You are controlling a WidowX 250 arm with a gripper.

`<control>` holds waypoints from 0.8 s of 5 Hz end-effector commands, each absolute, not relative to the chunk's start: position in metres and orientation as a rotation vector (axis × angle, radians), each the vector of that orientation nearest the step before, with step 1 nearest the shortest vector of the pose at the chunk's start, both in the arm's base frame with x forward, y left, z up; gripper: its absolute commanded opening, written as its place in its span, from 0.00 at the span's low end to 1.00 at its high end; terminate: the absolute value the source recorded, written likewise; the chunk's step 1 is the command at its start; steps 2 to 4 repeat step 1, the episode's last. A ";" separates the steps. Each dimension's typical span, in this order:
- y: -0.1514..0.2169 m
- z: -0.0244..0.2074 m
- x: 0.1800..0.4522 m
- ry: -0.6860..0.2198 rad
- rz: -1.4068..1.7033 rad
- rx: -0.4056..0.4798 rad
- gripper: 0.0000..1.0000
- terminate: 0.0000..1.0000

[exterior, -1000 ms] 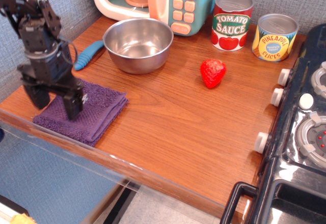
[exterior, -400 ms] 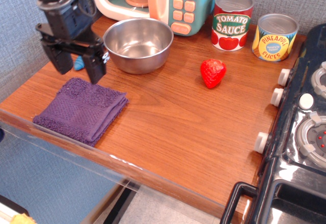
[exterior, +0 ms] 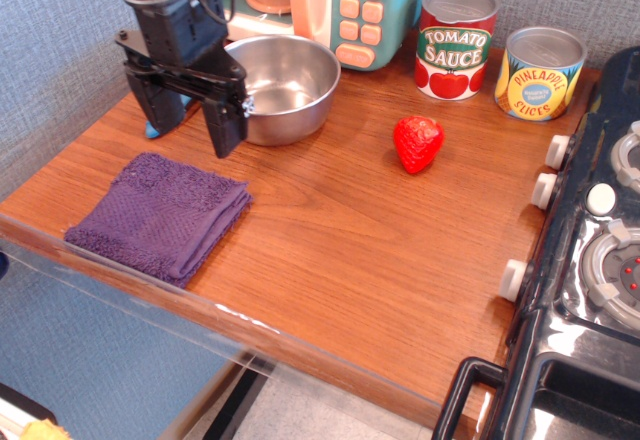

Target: Move the purple towel to the left of the table in front of the pot.

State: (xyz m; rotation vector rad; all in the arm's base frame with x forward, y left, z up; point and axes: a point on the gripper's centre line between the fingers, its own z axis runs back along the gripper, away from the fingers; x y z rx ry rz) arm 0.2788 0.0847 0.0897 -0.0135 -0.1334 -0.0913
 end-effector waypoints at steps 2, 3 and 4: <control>0.089 0.101 0.282 -0.177 -0.098 0.009 1.00 1.00; 0.089 0.101 0.282 -0.177 -0.098 0.009 1.00 1.00; 0.089 0.101 0.282 -0.177 -0.098 0.009 1.00 1.00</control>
